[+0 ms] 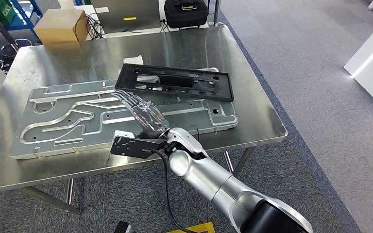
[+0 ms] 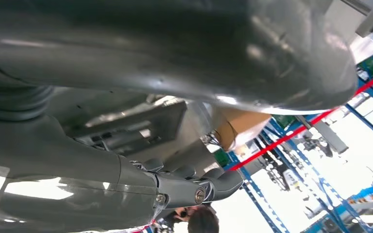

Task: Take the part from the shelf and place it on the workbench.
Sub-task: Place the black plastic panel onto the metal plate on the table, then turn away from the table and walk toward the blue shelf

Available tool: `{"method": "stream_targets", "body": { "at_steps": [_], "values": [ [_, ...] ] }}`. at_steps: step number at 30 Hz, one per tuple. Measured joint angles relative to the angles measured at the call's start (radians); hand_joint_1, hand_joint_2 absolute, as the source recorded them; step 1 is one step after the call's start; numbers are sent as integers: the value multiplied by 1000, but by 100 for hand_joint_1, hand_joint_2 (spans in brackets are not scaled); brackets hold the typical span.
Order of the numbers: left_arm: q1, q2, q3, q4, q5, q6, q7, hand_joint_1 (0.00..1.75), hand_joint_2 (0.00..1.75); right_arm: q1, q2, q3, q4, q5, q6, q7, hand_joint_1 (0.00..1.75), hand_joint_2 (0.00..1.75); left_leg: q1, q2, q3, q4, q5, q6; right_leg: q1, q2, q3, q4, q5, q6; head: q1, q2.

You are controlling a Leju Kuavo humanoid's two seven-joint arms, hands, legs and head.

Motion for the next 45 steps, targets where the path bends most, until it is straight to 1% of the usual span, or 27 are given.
{"method": "stream_targets", "body": {
  "at_steps": [1, 3, 5, 7, 9, 10, 12, 14, 15, 16, 18, 20, 21, 22, 24, 25, 26, 29, 30, 32, 34, 36, 37, 40, 42, 44, 45],
  "values": [
    [0, 5, 0, 0, -1, 2, 3, 0, 0, 1, -1, 0, 2, 0, -1, 0, 0, 0, 1, 1, -17, 2, 11, -3, -4, 0, 13, 15, 13, 4, 0, 0],
    [1, 12, 0, 0, -2, 10, 7, 0, 0, 1, -3, 0, 5, 0, -1, -3, 0, 0, 3, 1, -47, 7, 32, -11, -12, 0, 94, -54, 56, 7, 0, 0],
    [2, 17, 0, 0, -2, 19, 12, 0, 0, -1, -1, 0, 5, 0, -2, -6, 0, 0, 2, 0, -69, 16, 47, -23, -12, 1, 203, -189, 48, 1, 0, 0],
    [4, 19, -1, 0, -2, 26, 16, 0, 0, 1, 1, 0, 5, 0, -3, -8, 0, 0, 2, -1, -78, 18, 64, -37, -4, 2, 252, -267, 25, -13, 0, 0],
    [9, 22, -1, 0, -2, 31, 19, 0, 0, 8, 1, 0, 8, -2, -4, -8, 0, 0, 7, -1, -83, 15, 76, -51, -1, -1, 245, -279, 38, -31, 1, 0],
    [12, 24, -1, 0, -2, 34, 20, 0, 0, 12, 1, 0, 11, -4, -5, -8, 0, 0, 10, -2, -90, 25, 60, -56, -1, -3, 237, -282, 49, -42, 0, 0],
    [17, 27, -1, 0, -3, 36, 21, 0, 0, 21, 0, 0, 17, -9, -9, -11, 0, 0, 14, -3, -119, 104, -25, -61, -1, -8, 215, -285, 74, -59, -4, 0],
    [21, 28, -1, 0, -3, 37, 23, 0, 0, 32, -1, 0, 23, -12, -15, -16, 0, 0, 15, -3, -150, 234, -117, -64, 3, -9, 184, -284, 98, -65, -7, 0],
    [22, 29, -1, 0, -4, 37, 23, 0, 0, 39, -2, 0, 27, -14, -18, -18, 0, 0, 15, -3, -153, 284, -131, -66, 5, -9, 168, -283, 110, -65, -7, 0],
    [23, 30, -1, 0, -4, 37, 23, 0, 0, 46, -3, 0, 29, -14, -20, -20, 0, 0, 15, -3, -142, 306, -121, -66, 7, -10, 151, -281, 121, -64, -8, 0],
    [25, 32, -1, 0, -4, 37, 23, 0, 0, 56, -5, 0, 34, -14, -21, -22, 0, 0, 14, -3, -70, 246, -72, -64, 8, -10, 119, -274, 142, -60, -8, 0],
    [24, 34, -1, 0, -4, 38, 23, 0, 0, 60, -5, 0, 35, -14, -23, -23, 0, 0, 11, -4, 36, 108, -72, -57, 10, -9, 95, -264, 157, -51, -7, 0],
    [23, 35, -1, 0, -4, 38, 23, 0, 0, 62, -5, 0, 36, -14, -25, -23, 0, 0, 8, -4, 69, 56, -84, -52, 10, -10, 90, -261, 165, -45, -6, 0],
    [23, 35, -2, 0, -5, 39, 23, 0, 0, 64, -6, 0, 37, -14, -26, -24, 0, 0, 5, -5, 84, 28, -95, -47, 10, -10, 88, -261, 173, -38, -7, 0],
    [26, 35, -2, 0, -7, 39, 23, 0, 0, 68, -8, 0, 39, -14, -29, -25, 0, 0, 4, -4, 76, 17, -83, -34, 7, -11, 87, -264, 187, -25, -8, 0],
    [26, 36, -2, 0, -8, 40, 23, 0, 0, 70, -9, 0, 40, -14, -30, -26, 0, 0, 5, -2, 71, 13, -72, -26, 6, -10, 82, -259, 178, -19, -9, 0],
    [26, 36, -2, 0, -9, 40, 24, 0, 0, 72, -11, 0, 41, -15, -31, -27, 0, 0, 7, 0, 62, 9, -59, -17, 6, -7, 72, -237, 149, -14, -6, 0],
    [28, 36, -2, 0, -11, 41, 26, 0, 0, 95, -20, 0, 47, -23, -49, -37, 0, 0, 6, 3, 21, 7, -20, -3, 4, -3, 26, -73, 4, -4, -1, 0],
    [30, 36, -3, 0, -12, 41, 26, 0, 0, 114, -25, -1, 50, -26, -64, -47, 0, 0, 6, 3, 6, 8, -9, -4, 4, -3, 19, -19, -17, -2, -1, 0],
    [33, 36, -3, 0, -12, 43, 28, 0, 0, 160, -37, -7, 64, -33, -98, -79, 0, 0, 5, 2, -25, 11, 12, -6, 2, -3, 47, 2, 7, -1, -1, 0],
    [36, 36, -3, 0, -12, 45, 29, 0, 0, 196, -46, -16, 80, -35, -122, -109, 0, 0, 4, 1, -53, 17, 31, -12, 2, -3, 142, -102, 45, -8, -1, 0],
    [37, 35, -3, 0, -12, 49, 29, 0, 0, 214, -50, -26, 91, -41, -141, -120, 0, 0, 1, 2, -71, 23, 47, -22, 6, -2, 234, -234, 36, -18, -3, 0],
    [37, 35, -3, 0, -11, 52, 29, 0, 0, 225, -53, -36, 96, -44, -160, -127, 0, 0, 1, 3, -75, 22, 56, -27, 8, -2, 257, -272, 27, -22, -3, 0],
    [43, 35, -3, 0, -6, 60, 28, 0, 0, 286, -71, -87, 123, -52, -230, -181, 0, 0, 5, 1, -80, 21, 65, -44, 10, -8, 253, -296, 46, -38, 0, 0],
    [51, 35, -2, 0, -1, 69, 28, 0, 0, 329, -82, -125, 145, -63, -263, -211, 0, 0, 7, -1, -101, 75, -6, -53, 6, -13, 235, -304, 72, -54, -3, 0],
    [57, 36, 0, 0, 5, 85, 28, 0, 0, 377, -91, -173, 169, -92, -300, -233, 0, 0, 8, -2, -131, 197, -111, -60, 8, -14, 206, -303, 95, -60, -8, 0],
    [60, 37, 1, 0, 9, 94, 29, 0, 0, 405, -97, -207, 187, -113, -318, -249, 0, 0, 8, -2, -139, 258, -141, -62, 8, -16, 191, -302, 106, -58, -8, 0]
  ]
}}
